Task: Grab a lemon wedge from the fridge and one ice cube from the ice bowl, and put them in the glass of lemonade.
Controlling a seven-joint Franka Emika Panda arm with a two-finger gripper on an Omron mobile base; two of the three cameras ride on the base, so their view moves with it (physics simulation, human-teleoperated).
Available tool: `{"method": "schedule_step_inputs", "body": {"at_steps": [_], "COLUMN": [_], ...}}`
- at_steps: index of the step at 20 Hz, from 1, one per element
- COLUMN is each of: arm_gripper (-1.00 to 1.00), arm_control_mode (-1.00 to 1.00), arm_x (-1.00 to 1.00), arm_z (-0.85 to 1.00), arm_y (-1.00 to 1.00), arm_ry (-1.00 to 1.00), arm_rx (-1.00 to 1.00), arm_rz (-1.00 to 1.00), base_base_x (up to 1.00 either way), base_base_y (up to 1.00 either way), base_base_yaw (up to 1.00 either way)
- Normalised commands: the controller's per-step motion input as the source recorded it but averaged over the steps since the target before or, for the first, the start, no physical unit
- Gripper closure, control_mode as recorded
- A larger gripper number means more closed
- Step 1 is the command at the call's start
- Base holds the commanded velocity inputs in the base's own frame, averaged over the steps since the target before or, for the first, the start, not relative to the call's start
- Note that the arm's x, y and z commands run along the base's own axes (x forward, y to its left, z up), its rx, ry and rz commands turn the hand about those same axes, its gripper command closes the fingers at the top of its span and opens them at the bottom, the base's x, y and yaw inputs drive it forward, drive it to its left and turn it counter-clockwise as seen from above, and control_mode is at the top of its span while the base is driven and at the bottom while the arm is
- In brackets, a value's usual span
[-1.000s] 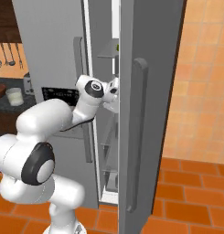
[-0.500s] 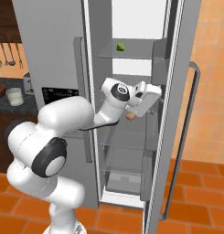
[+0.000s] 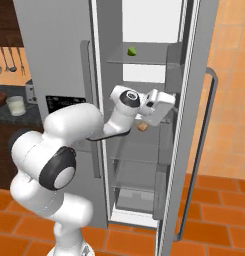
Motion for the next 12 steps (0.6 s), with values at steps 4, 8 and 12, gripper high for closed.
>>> {"method": "schedule_step_inputs", "body": {"at_steps": [4,8,12], "arm_gripper": [-1.00,-1.00,-1.00], "arm_control_mode": [-1.00,-1.00,-1.00], "arm_x": [-0.21,-0.50,-0.21], "arm_z": [0.20,0.36,0.06], "arm_y": [0.54,0.58,0.54], "arm_ry": [-0.05,-0.12,-0.13], "arm_rx": [0.04,0.15,0.41], "arm_rz": [0.12,0.16,0.16], "base_base_x": [0.00,0.00,0.00], "base_base_y": [0.00,0.00,0.00], "base_base_yaw": [0.00,0.00,0.00]}}
